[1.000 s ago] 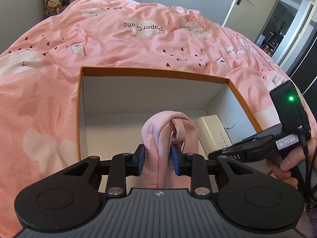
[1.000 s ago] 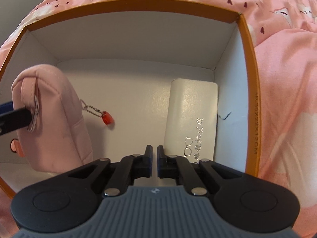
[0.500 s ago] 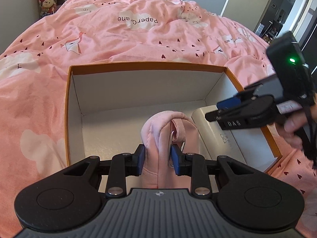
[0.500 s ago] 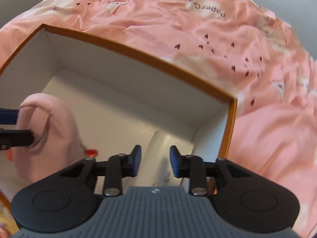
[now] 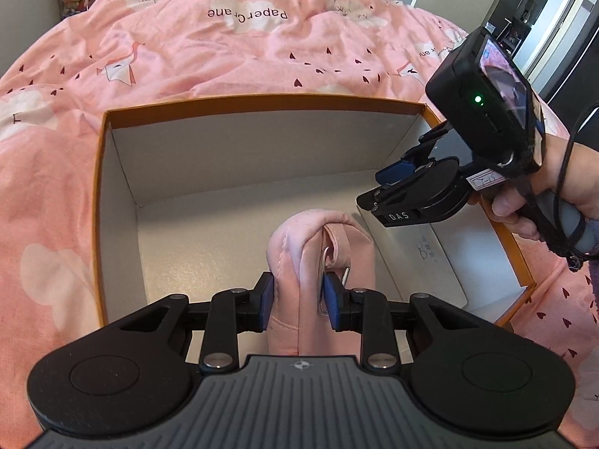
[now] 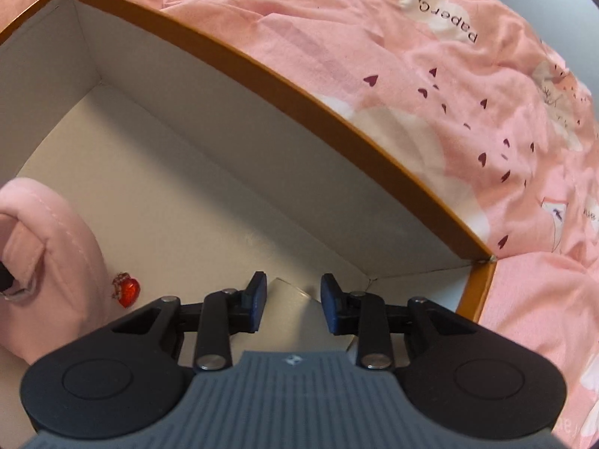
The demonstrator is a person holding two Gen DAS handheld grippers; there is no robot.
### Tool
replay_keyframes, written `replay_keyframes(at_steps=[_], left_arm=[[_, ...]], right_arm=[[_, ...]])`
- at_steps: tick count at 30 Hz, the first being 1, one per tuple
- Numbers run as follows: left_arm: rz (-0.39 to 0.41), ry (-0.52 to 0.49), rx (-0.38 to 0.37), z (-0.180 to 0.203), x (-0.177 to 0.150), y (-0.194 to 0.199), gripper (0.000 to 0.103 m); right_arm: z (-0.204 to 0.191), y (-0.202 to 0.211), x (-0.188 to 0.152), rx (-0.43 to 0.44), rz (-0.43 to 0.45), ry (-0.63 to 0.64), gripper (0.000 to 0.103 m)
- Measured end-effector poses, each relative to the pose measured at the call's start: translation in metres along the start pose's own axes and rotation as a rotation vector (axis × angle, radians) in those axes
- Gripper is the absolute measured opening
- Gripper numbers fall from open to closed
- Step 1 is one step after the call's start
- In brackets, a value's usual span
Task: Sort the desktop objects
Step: 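Lower the pink pouch into the orange box and open the left tool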
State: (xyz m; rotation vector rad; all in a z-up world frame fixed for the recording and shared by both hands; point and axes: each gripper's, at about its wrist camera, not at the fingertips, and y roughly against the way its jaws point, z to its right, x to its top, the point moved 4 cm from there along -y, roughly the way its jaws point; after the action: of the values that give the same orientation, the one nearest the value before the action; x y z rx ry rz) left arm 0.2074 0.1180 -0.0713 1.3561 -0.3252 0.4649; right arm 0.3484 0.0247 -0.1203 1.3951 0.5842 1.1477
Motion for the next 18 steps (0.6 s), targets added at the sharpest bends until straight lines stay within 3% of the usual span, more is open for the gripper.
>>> replay_keyframes(at_steps=[5, 11, 18], left_arm=[[-0.028, 0.019, -0.046, 0.008, 0.002, -0.011, 0.033], [-0.057, 0.022, -0.061, 0.022, 0.002, -0.025, 0.033], [-0.082, 0.133, -0.084, 0.027, 0.005, -0.046, 0.033]], right_arm=[[-0.003, 0.003, -0.006, 0.003, 0.019, 0.022, 0.032], [-0.006, 0.033, -0.018, 0.009, 0.114, -0.019, 0.033], [0.007, 0.080, -0.043, -0.069, 0.221, -0.093, 0.034]])
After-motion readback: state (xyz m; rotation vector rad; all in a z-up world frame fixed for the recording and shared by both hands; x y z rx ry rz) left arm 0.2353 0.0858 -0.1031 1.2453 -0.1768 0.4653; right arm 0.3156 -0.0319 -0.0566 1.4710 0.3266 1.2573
